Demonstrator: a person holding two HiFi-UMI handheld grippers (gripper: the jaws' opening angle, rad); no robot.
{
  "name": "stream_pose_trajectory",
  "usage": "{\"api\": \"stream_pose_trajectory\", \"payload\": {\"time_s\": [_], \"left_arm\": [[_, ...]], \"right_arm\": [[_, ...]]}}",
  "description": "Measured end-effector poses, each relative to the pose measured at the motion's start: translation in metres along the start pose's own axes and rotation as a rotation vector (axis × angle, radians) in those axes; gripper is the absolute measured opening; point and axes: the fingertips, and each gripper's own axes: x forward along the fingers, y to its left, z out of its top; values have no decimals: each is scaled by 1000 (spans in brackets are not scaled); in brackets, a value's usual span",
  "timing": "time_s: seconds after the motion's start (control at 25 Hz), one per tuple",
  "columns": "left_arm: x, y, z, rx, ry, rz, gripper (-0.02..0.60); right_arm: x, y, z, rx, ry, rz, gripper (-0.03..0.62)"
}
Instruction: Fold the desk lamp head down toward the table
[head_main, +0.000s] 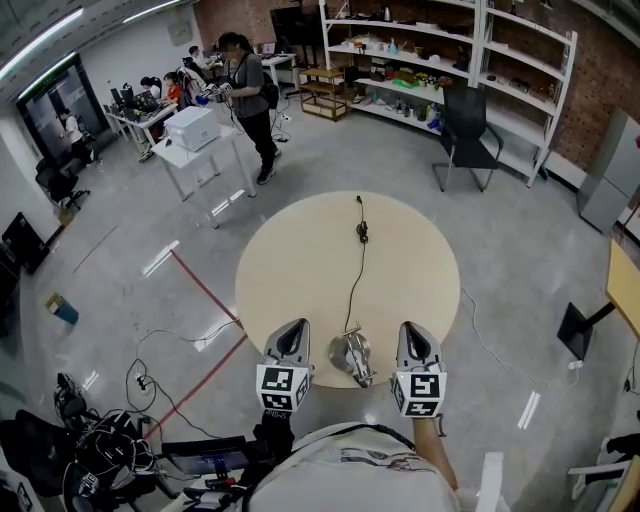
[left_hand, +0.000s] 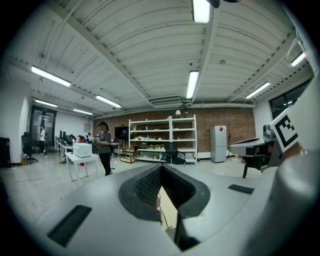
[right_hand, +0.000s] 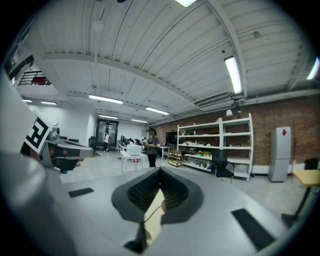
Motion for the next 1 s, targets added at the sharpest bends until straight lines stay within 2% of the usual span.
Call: {"api": "stream_pose_trajectory", "payload": {"time_s": [1.0], "left_arm": [[-1,-9,1,-6,5,-3,0]], "right_arm": [[-9,-11,4,-16,-11,-32,5]]}}
